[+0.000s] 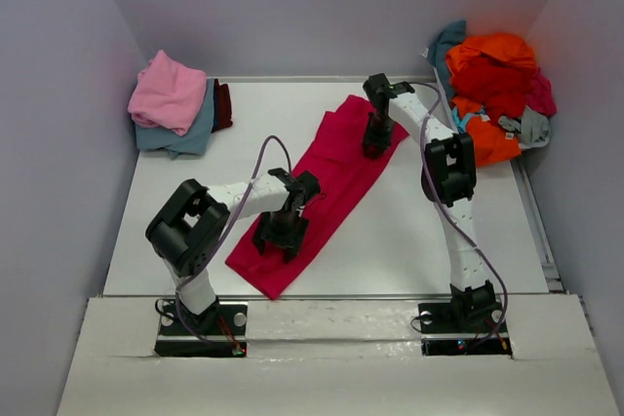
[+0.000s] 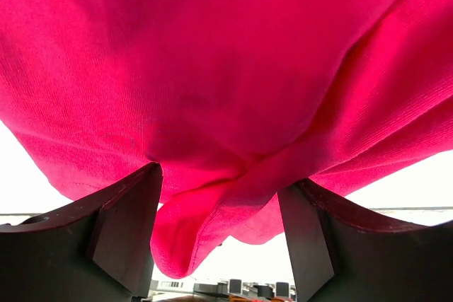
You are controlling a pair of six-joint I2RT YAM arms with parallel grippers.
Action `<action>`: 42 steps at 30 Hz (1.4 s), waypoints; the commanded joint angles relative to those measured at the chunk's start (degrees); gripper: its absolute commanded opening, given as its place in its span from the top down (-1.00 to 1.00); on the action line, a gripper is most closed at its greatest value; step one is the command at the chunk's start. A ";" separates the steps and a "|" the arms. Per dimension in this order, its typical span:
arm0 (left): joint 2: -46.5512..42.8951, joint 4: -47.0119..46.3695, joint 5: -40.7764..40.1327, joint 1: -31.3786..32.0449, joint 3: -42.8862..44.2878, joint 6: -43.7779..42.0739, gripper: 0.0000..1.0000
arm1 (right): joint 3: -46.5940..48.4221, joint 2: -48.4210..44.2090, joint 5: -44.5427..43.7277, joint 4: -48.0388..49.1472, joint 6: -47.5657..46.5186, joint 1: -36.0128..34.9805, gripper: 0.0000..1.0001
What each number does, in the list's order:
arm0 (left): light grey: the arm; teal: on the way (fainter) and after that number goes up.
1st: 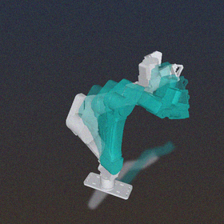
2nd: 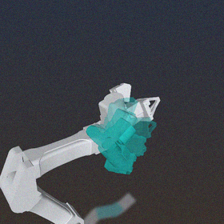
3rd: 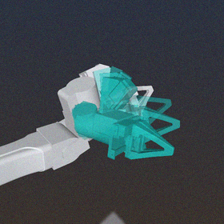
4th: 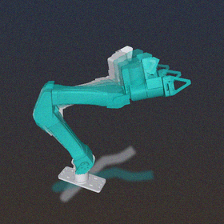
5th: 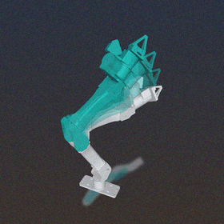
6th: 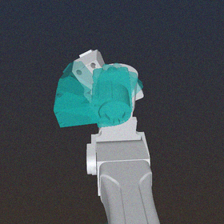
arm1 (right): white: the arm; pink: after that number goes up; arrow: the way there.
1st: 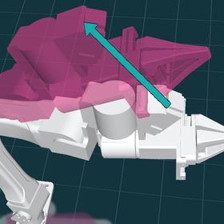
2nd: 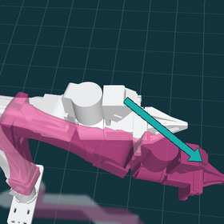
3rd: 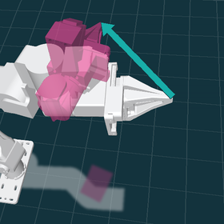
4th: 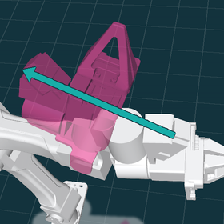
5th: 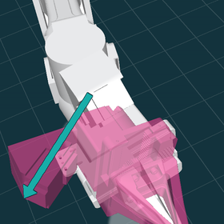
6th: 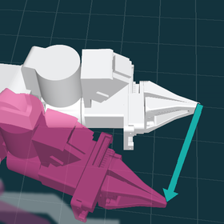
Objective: Fold and stack the t-shirts
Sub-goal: Rotate the tshirt 90 degrees
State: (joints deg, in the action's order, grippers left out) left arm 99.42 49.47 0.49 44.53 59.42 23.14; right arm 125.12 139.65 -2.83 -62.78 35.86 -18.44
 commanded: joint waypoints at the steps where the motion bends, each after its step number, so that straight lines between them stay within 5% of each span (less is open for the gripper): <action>1: 1.04 1.33 1.79 0.72 1.05 -0.98 -0.54 | 8.88 6.49 2.38 -0.93 -3.07 1.03 0.33; 14: 6.74 0.63 5.83 9.25 8.07 -3.62 -0.54 | 19.55 14.24 10.83 -0.14 -9.22 1.03 0.27; 32: 21.78 1.33 11.28 16.02 32.58 -6.70 -0.53 | 16.21 10.20 9.95 -0.76 -13.53 1.03 0.26; 42: 17.32 2.20 6.29 16.55 32.44 -6.26 -0.54 | 11.47 5.37 9.42 0.64 -13.27 1.03 0.25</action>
State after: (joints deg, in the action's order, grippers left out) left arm 121.75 51.05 9.98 60.77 92.66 17.54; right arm 139.85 148.14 8.62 -63.81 23.92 -17.63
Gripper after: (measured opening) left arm 0.770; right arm 0.371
